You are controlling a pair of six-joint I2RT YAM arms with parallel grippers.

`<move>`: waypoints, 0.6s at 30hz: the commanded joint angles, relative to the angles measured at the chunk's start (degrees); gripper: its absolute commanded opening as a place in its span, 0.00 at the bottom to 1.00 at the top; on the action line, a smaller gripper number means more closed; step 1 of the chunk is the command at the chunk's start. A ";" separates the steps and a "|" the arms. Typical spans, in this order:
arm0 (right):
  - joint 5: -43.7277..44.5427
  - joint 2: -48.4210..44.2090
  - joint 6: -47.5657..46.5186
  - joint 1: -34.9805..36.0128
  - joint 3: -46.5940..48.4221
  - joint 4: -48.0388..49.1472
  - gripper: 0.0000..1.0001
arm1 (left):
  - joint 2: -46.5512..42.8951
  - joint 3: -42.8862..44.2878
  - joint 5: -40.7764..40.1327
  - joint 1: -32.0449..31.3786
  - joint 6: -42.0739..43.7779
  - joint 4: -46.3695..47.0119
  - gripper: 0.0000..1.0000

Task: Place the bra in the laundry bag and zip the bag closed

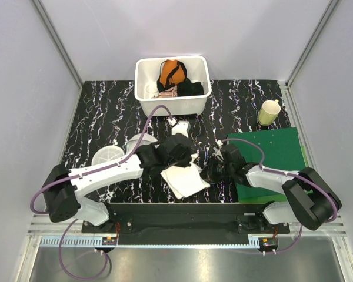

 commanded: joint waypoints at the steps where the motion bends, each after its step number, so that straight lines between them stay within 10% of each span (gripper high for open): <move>1: -2.44 0.27 0.82 0.19 0.84 4.05 0.20 | -0.05 0.16 -2.19 -0.94 1.37 1.75 0.00; 18: -0.52 1.67 -0.49 0.19 1.89 1.89 0.32 | 13.31 2.89 0.72 -0.94 2.95 9.83 0.00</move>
